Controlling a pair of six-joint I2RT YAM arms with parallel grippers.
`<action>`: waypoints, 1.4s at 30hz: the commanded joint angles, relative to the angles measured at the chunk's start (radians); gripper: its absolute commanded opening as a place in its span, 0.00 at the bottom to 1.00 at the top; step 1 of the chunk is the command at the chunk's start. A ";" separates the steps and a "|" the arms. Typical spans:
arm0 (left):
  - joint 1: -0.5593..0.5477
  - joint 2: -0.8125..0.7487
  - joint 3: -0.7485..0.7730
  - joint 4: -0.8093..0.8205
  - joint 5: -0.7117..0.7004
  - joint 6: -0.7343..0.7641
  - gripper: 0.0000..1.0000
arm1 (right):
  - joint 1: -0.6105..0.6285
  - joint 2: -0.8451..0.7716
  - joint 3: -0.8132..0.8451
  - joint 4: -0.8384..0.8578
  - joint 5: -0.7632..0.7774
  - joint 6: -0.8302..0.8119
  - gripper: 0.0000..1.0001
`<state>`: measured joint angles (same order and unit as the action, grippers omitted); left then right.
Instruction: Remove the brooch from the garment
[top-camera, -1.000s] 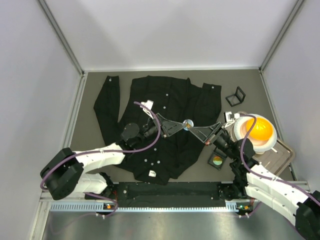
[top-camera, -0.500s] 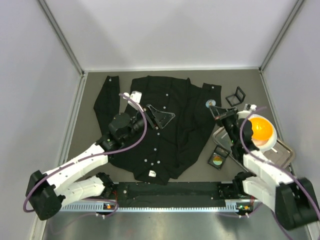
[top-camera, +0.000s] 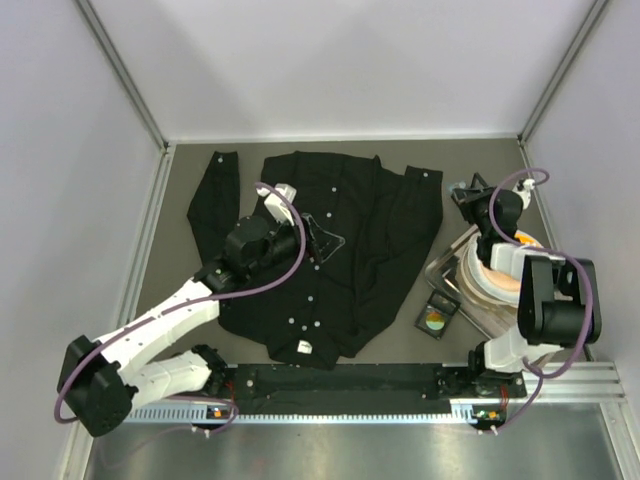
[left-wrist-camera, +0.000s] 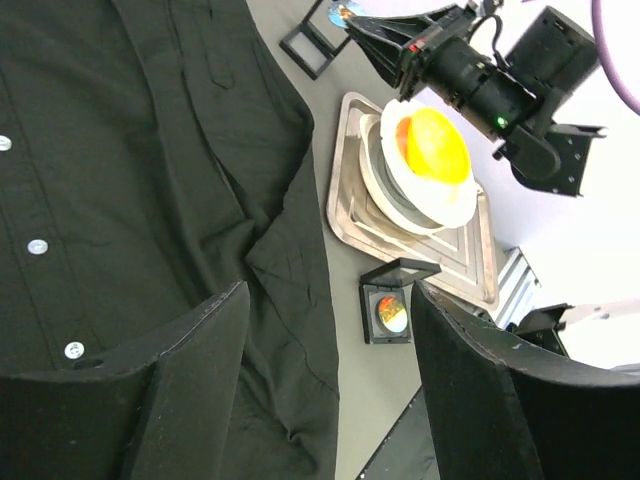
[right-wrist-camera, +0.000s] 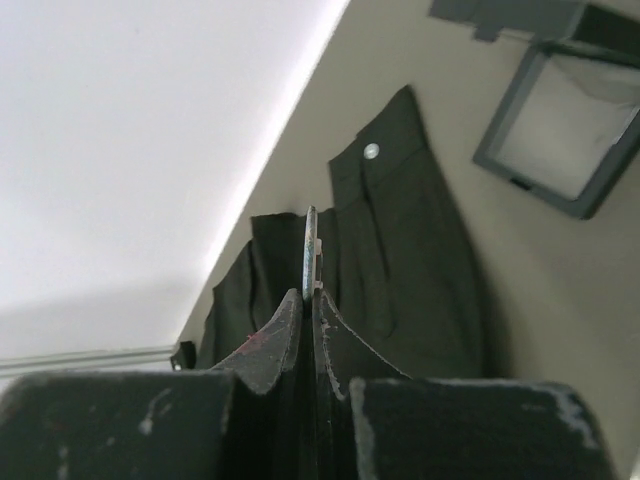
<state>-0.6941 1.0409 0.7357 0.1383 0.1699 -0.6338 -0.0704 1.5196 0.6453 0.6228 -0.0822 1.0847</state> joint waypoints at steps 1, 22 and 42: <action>-0.038 0.021 0.060 0.015 0.031 0.054 0.71 | -0.061 0.060 0.045 0.104 -0.125 -0.040 0.00; -0.064 0.116 0.077 0.024 0.045 0.059 0.71 | -0.117 0.270 0.105 0.199 -0.100 -0.006 0.00; -0.064 0.139 0.076 0.032 0.063 0.043 0.71 | -0.117 0.320 0.102 0.183 0.013 0.027 0.00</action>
<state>-0.7544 1.1767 0.7712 0.1272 0.2203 -0.5896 -0.1764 1.8355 0.7292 0.7582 -0.1177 1.1084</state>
